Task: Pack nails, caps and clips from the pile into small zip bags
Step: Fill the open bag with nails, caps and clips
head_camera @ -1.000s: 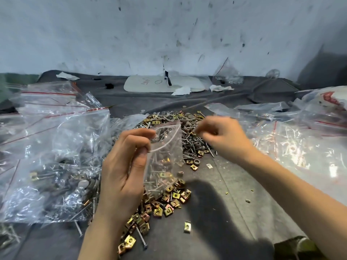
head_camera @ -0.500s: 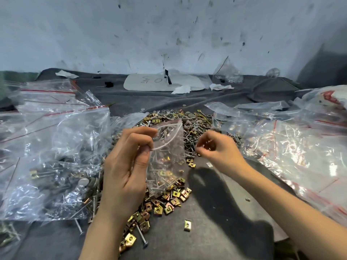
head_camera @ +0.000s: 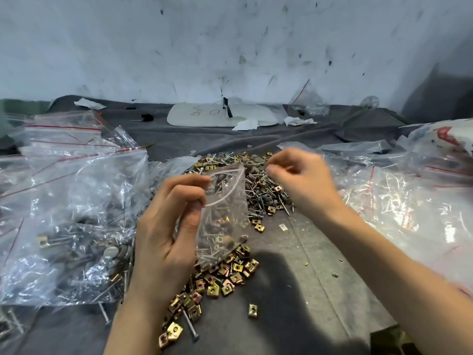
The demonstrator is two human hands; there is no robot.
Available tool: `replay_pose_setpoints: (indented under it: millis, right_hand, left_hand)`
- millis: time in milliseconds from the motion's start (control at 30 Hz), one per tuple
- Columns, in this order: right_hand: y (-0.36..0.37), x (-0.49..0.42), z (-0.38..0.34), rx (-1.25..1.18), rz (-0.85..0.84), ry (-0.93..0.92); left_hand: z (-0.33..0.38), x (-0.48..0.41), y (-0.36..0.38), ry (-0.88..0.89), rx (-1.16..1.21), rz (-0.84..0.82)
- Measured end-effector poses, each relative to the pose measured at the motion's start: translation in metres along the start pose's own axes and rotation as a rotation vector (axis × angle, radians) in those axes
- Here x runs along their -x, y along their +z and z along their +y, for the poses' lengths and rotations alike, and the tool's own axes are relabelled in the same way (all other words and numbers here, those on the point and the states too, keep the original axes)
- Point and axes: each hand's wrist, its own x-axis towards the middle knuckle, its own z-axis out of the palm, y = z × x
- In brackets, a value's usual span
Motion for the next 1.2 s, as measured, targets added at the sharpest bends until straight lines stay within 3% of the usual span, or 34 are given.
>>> replay_pose_setpoints:
  millis: [67,133,333,467,700,833,900,1000,1100,1200]
  right_hand:
    - [0.022,0.003,0.024,0.153,-0.166,0.130]
    - [0.046,0.008,0.041,0.228,-0.216,0.159]
    - [0.076,0.015,0.058,0.451,-0.009,-0.031]
    - [0.080,0.014,0.057,0.555,-0.014,-0.088]
    - [0.070,0.010,0.056,0.235,-0.035,0.219]
    - [0.053,0.010,0.035,-0.135,0.036,0.287]
    - [0.037,0.008,0.011,-0.301,0.074,0.214]
    - [0.016,0.009,-0.030,-0.388,0.009,-0.063]
    - [0.010,0.015,-0.053,-0.139,-0.118,-0.287]
    - [0.009,0.017,-0.049,-0.027,-0.134,-0.270]
  left_hand:
    - [0.000,-0.001,-0.001,-0.002,0.004,0.013]
    - [-0.001,-0.002,-0.001,-0.002,0.002,0.021]
    - [-0.003,-0.001,-0.002,0.000,-0.004,0.020]
    - [-0.002,-0.001,-0.002,0.010,-0.009,0.019]
    - [-0.002,0.000,-0.004,-0.009,-0.002,0.034]
    - [-0.002,0.000,-0.004,-0.012,-0.009,0.029]
    - [-0.002,0.001,-0.005,-0.014,-0.009,0.027]
    - [-0.002,0.000,-0.006,-0.003,-0.013,0.015]
    - [-0.001,-0.001,-0.005,0.014,0.001,-0.005]
    - [0.000,-0.001,-0.005,0.025,-0.005,-0.007]
